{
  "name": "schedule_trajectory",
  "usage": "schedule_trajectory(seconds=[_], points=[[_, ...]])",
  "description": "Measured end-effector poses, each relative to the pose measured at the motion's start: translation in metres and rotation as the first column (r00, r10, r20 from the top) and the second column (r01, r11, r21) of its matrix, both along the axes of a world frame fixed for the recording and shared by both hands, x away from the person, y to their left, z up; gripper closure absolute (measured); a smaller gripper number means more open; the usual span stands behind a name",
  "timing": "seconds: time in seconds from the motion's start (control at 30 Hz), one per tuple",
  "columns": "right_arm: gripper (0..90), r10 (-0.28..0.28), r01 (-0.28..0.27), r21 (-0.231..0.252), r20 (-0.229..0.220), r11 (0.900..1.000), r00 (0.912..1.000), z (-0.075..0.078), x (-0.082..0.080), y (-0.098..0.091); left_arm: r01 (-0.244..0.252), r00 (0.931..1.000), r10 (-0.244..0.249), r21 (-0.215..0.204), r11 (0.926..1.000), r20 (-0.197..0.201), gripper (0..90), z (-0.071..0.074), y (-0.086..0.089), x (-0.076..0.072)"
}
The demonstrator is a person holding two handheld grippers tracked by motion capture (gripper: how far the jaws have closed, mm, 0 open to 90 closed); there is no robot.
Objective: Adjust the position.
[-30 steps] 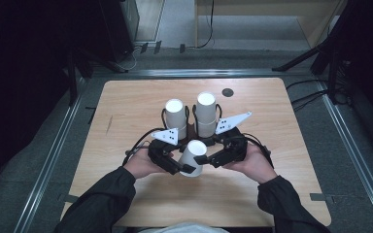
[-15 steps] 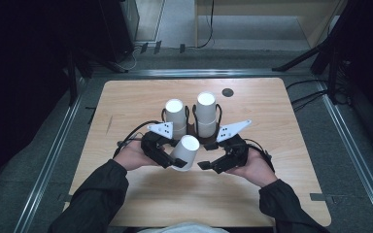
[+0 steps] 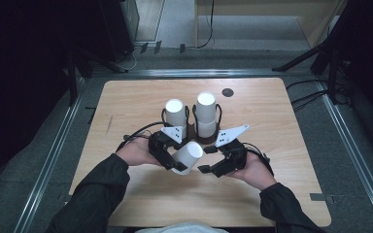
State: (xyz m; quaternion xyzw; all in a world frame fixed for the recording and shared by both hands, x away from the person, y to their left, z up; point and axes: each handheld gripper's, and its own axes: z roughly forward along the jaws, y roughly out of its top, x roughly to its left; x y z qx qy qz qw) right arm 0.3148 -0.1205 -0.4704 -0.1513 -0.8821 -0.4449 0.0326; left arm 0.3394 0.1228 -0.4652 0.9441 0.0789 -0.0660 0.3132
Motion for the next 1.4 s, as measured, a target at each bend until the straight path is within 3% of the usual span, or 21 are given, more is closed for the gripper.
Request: schedule_trajectory(seconds=[0.27, 0.5, 0.6, 0.67, 0.9, 0.97, 1.17, 1.4], points=[[27.8, 0.017, -0.017, -0.005, -0.004, 0.9998, 0.9999, -0.002, 0.002, 0.005, 0.057, 0.9981, -0.056, 0.062, 0.9964, -0.025, 29.9, -0.009, -0.008, -0.002], [27.7, 0.071, -0.071, -0.021, 0.005, 0.9972, 0.9974, -0.002, 0.000, 0.017, 0.104, 0.9946, -0.104, 0.096, 0.9900, -0.005, 29.8, -0.009, -0.015, -0.009], [27.8, 0.084, -0.084, -0.026, 0.004, 0.9962, 0.9965, -0.003, 0.000, 0.023, 0.107, 0.9942, -0.107, 0.087, 0.9904, -0.009, 29.6, -0.008, -0.016, -0.010], [33.6, 0.097, -0.097, -0.028, 0.001, 0.9949, 0.9953, -0.003, 0.000, 0.024, 0.102, 0.9948, -0.102, 0.096, 0.9901, -0.004, 29.3, -0.008, -0.016, -0.011], [34.3, 0.103, -0.103, -0.021, 0.002, 0.9944, 0.9947, 0.001, 0.000, 0.022, 0.118, 0.9930, -0.118, 0.053, 0.9915, -0.008, 22.9, -0.008, -0.013, -0.010], [34.3, 0.090, -0.090, -0.016, 0.003, 0.9958, 0.9959, 0.003, 0.000, 0.020, 0.084, 0.9964, -0.085, 0.024, 0.9961, 0.010, 11.1, -0.005, -0.012, -0.009], [34.2, 0.058, -0.058, 0.016, 0.006, 0.9982, 0.9983, 0.008, 0.003, 0.010, 0.019, 0.9998, -0.019, -0.033, 0.9993, -0.004, 10.4, -0.001, -0.006, -0.005], [34.2, 0.035, -0.035, 0.063, 0.006, 0.9974, 0.9994, 0.016, 0.004, 0.001, -0.035, 0.9992, 0.037, -0.102, 0.9941, 0.012, 8.7, 0.001, 0.000, -0.005]])
